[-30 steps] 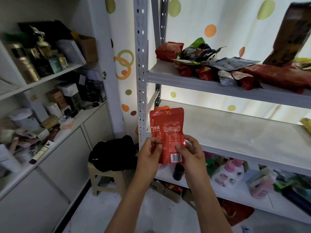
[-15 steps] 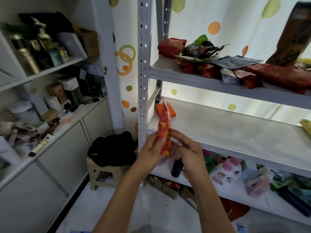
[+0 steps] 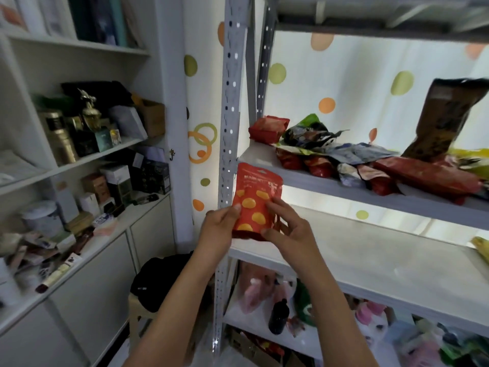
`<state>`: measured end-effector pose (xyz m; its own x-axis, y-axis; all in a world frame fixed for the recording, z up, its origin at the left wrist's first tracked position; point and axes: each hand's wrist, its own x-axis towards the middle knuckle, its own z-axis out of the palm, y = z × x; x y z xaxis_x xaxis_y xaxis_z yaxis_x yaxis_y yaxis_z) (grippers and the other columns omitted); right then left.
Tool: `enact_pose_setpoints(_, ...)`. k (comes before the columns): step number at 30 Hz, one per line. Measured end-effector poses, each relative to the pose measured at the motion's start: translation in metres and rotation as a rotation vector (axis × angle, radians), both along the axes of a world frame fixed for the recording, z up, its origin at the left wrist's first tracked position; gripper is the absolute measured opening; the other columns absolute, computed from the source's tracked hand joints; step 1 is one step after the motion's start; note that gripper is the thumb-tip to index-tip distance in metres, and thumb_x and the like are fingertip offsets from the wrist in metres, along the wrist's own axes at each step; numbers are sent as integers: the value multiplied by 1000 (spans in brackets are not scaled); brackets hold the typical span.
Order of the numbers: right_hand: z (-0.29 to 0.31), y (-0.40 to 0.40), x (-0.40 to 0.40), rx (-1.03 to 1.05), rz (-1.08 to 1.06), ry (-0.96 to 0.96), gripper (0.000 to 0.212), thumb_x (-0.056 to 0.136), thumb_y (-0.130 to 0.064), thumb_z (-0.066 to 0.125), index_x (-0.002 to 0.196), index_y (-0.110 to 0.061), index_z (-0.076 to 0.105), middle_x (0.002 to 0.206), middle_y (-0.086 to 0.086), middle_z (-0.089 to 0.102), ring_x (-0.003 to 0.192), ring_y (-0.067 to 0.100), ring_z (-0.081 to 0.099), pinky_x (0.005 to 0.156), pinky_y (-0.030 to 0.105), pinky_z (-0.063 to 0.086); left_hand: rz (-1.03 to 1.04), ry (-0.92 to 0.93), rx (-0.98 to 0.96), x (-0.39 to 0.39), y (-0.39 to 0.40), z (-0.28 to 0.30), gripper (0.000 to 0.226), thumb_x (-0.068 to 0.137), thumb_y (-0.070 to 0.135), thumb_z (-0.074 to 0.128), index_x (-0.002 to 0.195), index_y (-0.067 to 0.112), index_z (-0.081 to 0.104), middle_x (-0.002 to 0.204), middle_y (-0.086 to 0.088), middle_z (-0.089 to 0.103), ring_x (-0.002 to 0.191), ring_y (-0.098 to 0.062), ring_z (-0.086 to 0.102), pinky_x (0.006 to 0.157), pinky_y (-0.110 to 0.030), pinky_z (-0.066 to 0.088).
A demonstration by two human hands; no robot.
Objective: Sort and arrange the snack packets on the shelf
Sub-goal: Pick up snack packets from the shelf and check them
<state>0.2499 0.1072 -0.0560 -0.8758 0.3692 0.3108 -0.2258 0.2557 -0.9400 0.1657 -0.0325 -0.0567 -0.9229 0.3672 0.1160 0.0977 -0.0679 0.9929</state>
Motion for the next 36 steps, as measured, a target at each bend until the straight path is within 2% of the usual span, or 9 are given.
enact_pose_setpoints(3,28,12,-22,210,21,-57,69,77,-3,77,139,-23,54,153,-9,35,135,7,40,104,22,41,83,13,65,-27,14,21,24,97,34,56,87,17,69,89,-9,73,85,-27,72,78,-44,60)
enact_pose_setpoints(7,53,28,-51,415,-35,-55,59,83,1,68,139,-16,55,153,-1,39,138,15,40,89,-4,32,121,66,81,-46,27,45,36,94,35,61,120,13,50,100,-4,64,83,-20,69,64,-36,62)
enact_pose_setpoints(9,59,36,-64,462,-83,-32,50,88,1,63,136,-15,58,150,3,44,137,17,43,85,-6,30,91,46,109,-53,31,50,47,89,35,67,124,17,42,107,-4,61,86,-19,70,69,-38,62)
enact_pose_setpoints(14,55,46,-87,490,-187,12,40,94,-1,56,130,-14,63,135,5,60,118,16,55,77,-10,30,-70,40,105,-77,39,46,42,85,28,72,119,12,53,121,-16,64,100,-29,69,85,-44,59)
enact_pose_setpoints(17,54,50,-95,477,-235,-1,38,93,-3,57,128,-15,65,124,4,67,107,13,58,76,-6,34,-92,37,99,-88,45,45,34,87,15,70,117,8,56,116,-15,66,94,-28,71,81,-42,60)
enact_pose_setpoints(22,58,65,-108,572,-243,-120,36,90,-16,66,125,-18,67,120,0,68,109,17,60,85,23,42,42,171,6,-117,65,39,19,91,12,66,109,7,65,109,-12,70,92,-22,71,75,-34,61)
enact_pose_setpoints(25,67,75,-107,657,-301,-57,27,90,-10,63,115,-15,72,112,-1,70,102,15,62,84,26,47,118,287,-77,-135,79,39,17,93,16,64,106,7,69,99,-7,70,87,-18,70,66,-23,60)
enact_pose_setpoints(32,89,104,-117,927,-569,77,33,80,-3,60,107,-14,74,105,4,67,103,24,55,73,28,41,160,539,-421,-163,110,49,28,97,27,57,114,9,69,90,-8,72,75,-22,69,72,-41,60)
enact_pose_setpoints(36,98,121,-131,1017,-533,-111,44,77,-14,64,120,-17,68,118,5,61,114,27,50,91,36,45,185,782,-697,-182,114,53,27,101,21,47,109,10,70,99,-10,72,87,-26,67,75,-29,49)
